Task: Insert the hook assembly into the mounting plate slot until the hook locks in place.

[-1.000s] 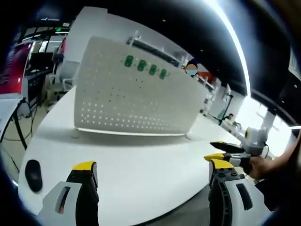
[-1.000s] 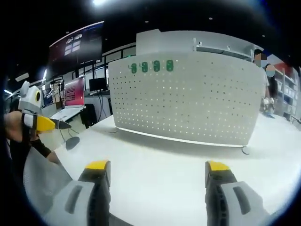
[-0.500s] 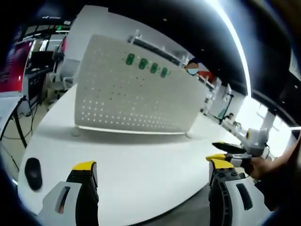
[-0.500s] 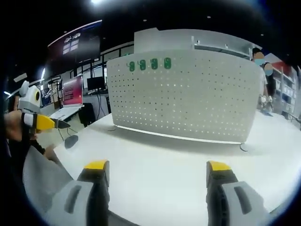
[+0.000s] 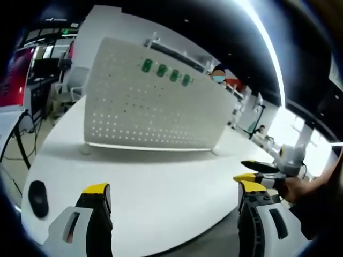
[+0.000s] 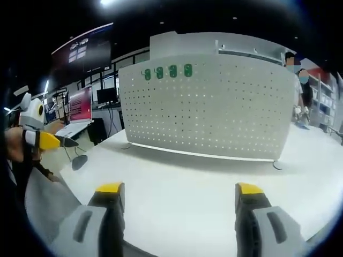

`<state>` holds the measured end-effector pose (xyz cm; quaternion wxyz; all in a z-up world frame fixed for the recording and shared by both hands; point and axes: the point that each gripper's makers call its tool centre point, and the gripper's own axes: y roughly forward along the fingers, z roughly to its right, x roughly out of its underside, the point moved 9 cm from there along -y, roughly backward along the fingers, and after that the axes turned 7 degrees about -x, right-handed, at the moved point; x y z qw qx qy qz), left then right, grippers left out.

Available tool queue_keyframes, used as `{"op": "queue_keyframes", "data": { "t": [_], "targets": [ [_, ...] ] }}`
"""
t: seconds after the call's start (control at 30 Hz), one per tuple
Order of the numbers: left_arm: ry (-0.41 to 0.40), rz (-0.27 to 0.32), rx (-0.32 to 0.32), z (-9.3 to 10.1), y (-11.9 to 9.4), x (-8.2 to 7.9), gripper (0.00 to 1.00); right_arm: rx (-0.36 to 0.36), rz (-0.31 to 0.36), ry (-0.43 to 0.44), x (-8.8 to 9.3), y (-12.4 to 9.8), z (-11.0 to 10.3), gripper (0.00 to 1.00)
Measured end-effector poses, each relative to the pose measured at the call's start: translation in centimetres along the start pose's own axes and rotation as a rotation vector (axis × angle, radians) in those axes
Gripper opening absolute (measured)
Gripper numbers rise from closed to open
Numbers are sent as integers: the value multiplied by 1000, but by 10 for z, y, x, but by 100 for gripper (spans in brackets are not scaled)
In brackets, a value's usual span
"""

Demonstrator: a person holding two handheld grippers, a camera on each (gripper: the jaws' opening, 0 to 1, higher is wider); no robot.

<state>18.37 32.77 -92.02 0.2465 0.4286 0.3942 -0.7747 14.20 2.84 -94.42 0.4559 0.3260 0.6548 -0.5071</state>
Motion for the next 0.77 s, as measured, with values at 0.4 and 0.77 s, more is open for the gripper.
{"op": "queue_keyframes", "data": {
  "t": [0.4,0.77],
  "targets": [
    [-22,6,0,-1,1,0,99,3,-8,4,3,-1,-1,82],
    [-13,-1,3,1,1,2,99,3,-9,11,4,-1,-1,84]
  ]
}}
